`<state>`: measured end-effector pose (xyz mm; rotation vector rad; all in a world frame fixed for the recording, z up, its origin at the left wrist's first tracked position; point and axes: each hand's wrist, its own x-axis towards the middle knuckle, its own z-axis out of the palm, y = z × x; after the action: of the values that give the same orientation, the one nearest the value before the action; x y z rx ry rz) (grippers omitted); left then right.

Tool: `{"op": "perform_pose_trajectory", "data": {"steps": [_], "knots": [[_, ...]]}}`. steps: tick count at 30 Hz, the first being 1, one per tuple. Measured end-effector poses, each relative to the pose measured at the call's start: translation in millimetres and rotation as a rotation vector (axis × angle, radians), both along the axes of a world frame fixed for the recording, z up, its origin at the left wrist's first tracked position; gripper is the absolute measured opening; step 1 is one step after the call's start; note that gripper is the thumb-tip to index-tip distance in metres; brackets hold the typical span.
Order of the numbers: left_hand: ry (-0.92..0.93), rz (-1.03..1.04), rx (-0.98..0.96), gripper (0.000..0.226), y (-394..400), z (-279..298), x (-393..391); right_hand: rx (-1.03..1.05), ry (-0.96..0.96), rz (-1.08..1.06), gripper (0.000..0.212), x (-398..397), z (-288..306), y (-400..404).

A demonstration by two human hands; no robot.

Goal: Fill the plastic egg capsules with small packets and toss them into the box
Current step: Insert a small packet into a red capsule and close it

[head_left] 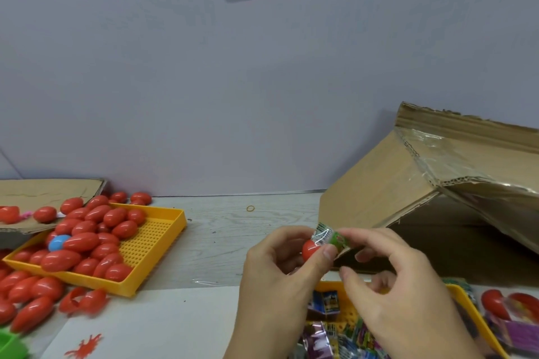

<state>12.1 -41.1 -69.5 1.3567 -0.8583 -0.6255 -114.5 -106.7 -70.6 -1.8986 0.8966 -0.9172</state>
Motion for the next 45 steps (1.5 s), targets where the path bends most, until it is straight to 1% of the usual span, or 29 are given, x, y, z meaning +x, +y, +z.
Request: {"op": "perform_pose_trajectory", "data": {"steps": [2, 5, 7, 10, 14, 18, 20, 21, 23, 30, 33, 34, 40, 42, 45], "knots": [[0.025, -0.010, 0.006, 0.024, -0.3, 0.3, -0.9, -0.090, 0.083, 0.002, 0.048, 2.7, -0.5, 1.8], [0.027, -0.034, 0.025, 0.020, -1.0, -0.7, -2.8, -0.160, 0.170, -0.036, 0.053, 6.2, -0.1, 4.3], [0.037, -0.044, 0.034, 0.019, -0.6, -1.0, -3.2, -0.203, 0.159, -0.070, 0.050, 7.2, -0.3, 5.1], [0.047, -0.077, 0.051, 0.015, 0.1, 0.6, -4.8, -0.241, 0.093, -0.106, 0.048, 6.1, -0.8, 4.9], [0.039, -0.102, 0.092, 0.015, 1.8, 0.9, -6.2, -0.235, 0.068, -0.076, 0.057, 6.0, -0.7, 4.9], [-0.023, -0.150, 0.109, 0.016, 2.9, 0.6, -9.2, -0.230, 0.052, -0.042, 0.060, 5.5, -0.2, 5.5], [-0.025, -0.159, 0.099, 0.004, 2.4, 2.3, -9.6, -0.219, 0.056, -0.040, 0.059, 5.4, -0.6, 5.1], [-0.029, -0.161, 0.094, 0.003, 2.3, 2.3, -8.7, -0.212, 0.053, -0.040, 0.059, 5.4, -1.0, 4.8], [-0.027, -0.157, 0.096, 0.006, 1.8, 0.7, -6.9, -0.192, 0.043, -0.041, 0.060, 5.3, -2.1, 4.4], [0.006, -0.152, 0.098, 0.006, 0.7, 1.7, -7.1, -0.167, 0.049, -0.016, 0.061, 3.6, -3.0, 3.0], [0.033, -0.134, 0.056, 0.029, 1.4, 3.6, -7.8, -0.171, 0.005, 0.015, 0.061, 2.9, -3.0, 1.8], [0.028, -0.134, 0.055, 0.032, 1.4, 3.8, -7.7, -0.170, -0.010, 0.026, 0.060, 2.8, -2.8, 1.6], [0.010, -0.154, 0.064, 0.028, 0.6, 1.8, -6.8, -0.170, -0.054, 0.029, 0.061, 4.0, -4.8, 2.3], [0.003, -0.152, 0.057, 0.029, -0.1, 0.8, -6.7, -0.173, -0.038, 0.039, 0.061, 5.1, -5.3, 2.8], [0.032, -0.169, 0.050, 0.031, 0.0, 1.5, -5.3, -0.175, -0.059, 0.076, 0.062, 5.6, -3.5, 3.3]]}}
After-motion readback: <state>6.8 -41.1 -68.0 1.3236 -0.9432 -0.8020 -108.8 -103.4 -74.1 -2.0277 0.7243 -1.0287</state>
